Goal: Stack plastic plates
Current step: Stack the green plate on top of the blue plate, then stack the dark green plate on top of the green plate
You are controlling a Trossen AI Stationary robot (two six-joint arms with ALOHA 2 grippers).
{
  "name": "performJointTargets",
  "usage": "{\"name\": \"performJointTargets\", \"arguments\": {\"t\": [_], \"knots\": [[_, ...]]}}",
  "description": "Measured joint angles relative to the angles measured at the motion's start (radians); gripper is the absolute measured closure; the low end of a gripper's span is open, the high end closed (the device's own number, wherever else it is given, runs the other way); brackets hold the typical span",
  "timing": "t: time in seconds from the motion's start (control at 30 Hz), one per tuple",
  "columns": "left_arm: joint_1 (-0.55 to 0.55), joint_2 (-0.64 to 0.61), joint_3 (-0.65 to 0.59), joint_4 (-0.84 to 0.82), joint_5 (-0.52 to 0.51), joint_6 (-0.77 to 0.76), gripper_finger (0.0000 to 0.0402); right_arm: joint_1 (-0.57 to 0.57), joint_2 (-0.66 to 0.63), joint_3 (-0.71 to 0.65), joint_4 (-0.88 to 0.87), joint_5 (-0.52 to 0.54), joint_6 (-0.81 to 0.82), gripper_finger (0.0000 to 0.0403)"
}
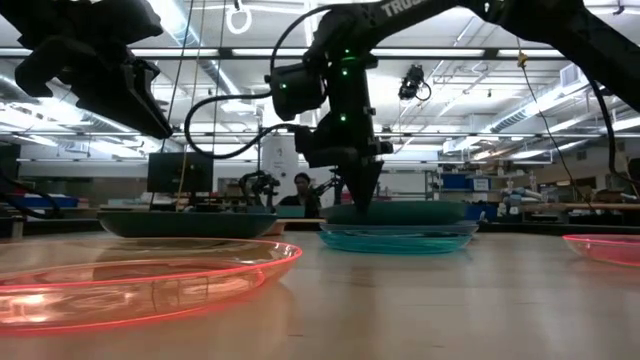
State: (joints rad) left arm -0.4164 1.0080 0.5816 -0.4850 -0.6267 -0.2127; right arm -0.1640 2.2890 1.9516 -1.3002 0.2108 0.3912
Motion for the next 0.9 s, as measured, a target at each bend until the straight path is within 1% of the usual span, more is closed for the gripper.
{"name": "performJointTargets", "arguments": {"t": [0.17,0.37,0.5,0.63,0.73,0.83,0.9], "knots": [[0.000,0.000,0.000,0.000,0.000,0.000,0.0315,0.011,0.000,-0.013,0.017,0.018,-0.001,0.0368],[0.000,0.000,0.000,0.003,-0.035,0.011,0.0313,0.020,0.000,-0.010,0.019,0.021,-0.027,0.0318],[0.000,0.000,0.000,0.003,-0.044,0.010,0.0299,0.024,0.000,0.014,0.001,0.028,-0.035,0.0281],[0.000,0.000,0.000,0.000,-0.069,-0.011,0.0280,0.040,0.000,0.062,-0.013,0.084,-0.071,0.0251],[0.000,0.000,0.001,-0.027,-0.064,-0.041,0.0266,0.054,-0.002,0.107,-0.023,0.144,-0.108,0.0236],[0.000,0.000,0.001,-0.081,-0.028,-0.088,0.0261,0.075,-0.024,0.121,0.035,0.218,-0.174,0.0230],[0.000,0.000,0.001,-0.101,-0.017,-0.140,0.0260,0.091,-0.045,0.121,0.093,0.247,-0.229,0.0230]]}}
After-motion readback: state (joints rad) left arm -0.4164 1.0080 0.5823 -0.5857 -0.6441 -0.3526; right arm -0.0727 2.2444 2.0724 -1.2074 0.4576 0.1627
